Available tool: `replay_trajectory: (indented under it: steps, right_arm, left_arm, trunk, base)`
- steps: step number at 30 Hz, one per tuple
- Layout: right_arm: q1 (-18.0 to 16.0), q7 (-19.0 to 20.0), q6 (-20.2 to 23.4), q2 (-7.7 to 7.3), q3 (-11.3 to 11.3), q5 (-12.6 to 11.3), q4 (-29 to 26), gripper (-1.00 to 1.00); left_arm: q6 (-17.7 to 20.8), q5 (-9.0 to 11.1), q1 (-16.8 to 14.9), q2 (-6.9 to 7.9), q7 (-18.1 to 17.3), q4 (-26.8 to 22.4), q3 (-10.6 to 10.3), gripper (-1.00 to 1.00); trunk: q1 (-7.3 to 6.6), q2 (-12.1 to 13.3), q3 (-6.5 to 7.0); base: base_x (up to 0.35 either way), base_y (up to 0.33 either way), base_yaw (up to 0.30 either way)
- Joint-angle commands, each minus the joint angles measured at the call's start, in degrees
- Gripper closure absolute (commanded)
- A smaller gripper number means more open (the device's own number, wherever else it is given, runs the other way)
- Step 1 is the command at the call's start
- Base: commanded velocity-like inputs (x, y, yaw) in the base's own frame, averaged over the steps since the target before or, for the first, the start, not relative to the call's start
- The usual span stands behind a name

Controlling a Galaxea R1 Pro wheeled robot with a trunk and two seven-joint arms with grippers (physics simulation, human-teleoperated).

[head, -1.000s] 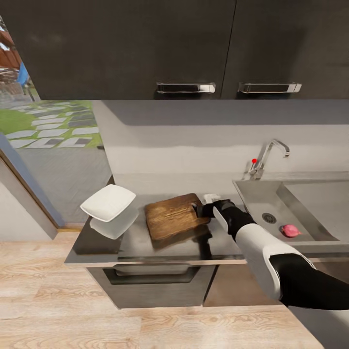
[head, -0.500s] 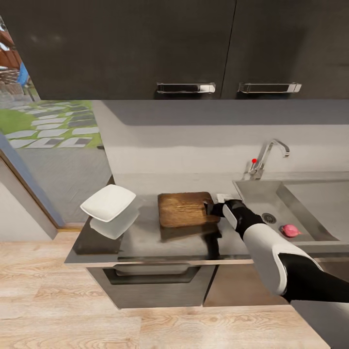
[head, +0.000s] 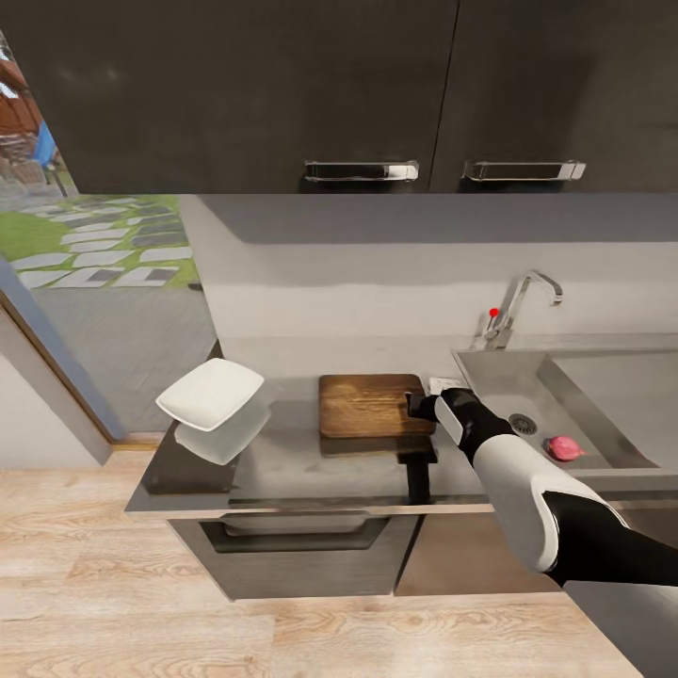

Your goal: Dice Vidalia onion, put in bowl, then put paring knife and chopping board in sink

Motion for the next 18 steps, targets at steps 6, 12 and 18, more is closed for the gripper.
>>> replay_trajectory:
  steps: [6,12,18]
  right_arm:
    - [0.0,-0.3,0.3,0.07,-0.4,0.3,-0.1,1.00]
    - [0.0,-0.4,0.3,0.08,-0.4,0.3,-0.1,1.00]
    - [0.0,-0.5,0.3,0.08,-0.4,0.3,-0.1,1.00]
  left_arm:
    - [-0.1,0.0,0.0,-0.03,0.0,0.0,0.1,-1.00]
    - [-0.1,0.0,0.0,-0.04,0.0,0.0,0.1,-1.00]
    - [-0.1,0.0,0.0,-0.04,0.0,0.0,0.1,-1.00]
  trunk:
    - [0.03,-0.1,-0.10]
    - [0.03,-0.1,-0.10]
    - [0.03,-0.1,-0.10]
  base:
    - [0.000,0.000,0.000]
    - [0.000,0.000,0.000]
    - [0.000,0.000,0.000]
